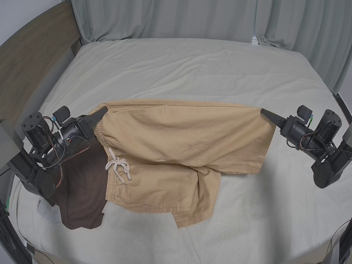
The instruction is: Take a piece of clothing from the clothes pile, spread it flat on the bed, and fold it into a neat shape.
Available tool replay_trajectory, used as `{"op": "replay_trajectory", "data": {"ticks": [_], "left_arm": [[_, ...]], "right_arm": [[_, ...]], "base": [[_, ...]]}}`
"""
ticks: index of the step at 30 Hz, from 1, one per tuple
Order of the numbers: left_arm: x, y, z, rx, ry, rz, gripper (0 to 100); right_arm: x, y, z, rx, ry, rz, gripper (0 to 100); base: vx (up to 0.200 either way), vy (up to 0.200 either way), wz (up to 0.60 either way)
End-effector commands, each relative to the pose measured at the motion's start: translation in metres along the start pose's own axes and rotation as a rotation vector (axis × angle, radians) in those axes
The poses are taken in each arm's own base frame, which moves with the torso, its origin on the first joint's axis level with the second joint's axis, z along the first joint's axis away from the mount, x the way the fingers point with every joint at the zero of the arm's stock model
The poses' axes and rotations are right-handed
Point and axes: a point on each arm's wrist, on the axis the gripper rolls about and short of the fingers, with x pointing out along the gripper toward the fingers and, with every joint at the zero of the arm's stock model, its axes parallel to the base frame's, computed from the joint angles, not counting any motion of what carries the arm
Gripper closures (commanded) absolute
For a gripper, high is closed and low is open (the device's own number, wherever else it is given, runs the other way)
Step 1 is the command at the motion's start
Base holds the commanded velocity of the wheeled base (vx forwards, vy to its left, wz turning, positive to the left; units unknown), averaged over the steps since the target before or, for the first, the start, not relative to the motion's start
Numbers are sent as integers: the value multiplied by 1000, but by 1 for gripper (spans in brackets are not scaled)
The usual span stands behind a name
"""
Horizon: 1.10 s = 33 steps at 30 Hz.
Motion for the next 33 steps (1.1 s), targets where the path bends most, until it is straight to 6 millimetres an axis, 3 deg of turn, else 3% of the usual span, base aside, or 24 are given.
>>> {"op": "replay_trajectory", "data": {"ticks": [1, 14, 21, 33], "left_arm": [[11, 11, -9, -16, 4, 11, 100], [34, 37, -27, -26, 9, 16, 100], [48, 46, -32, -62, -18, 26, 100], [69, 62, -41, -93, -53, 25, 100]], "right_arm": [[10, -16, -9, 15, 13, -12, 100], [42, -49, -7, 28, -32, 9, 100], [52, -79, -14, 29, -43, -8, 100], [71, -103, -17, 60, -73, 16, 100]], "base": [[0, 0, 0], [0, 0, 0], [0, 0, 0], [0, 0, 0]]}}
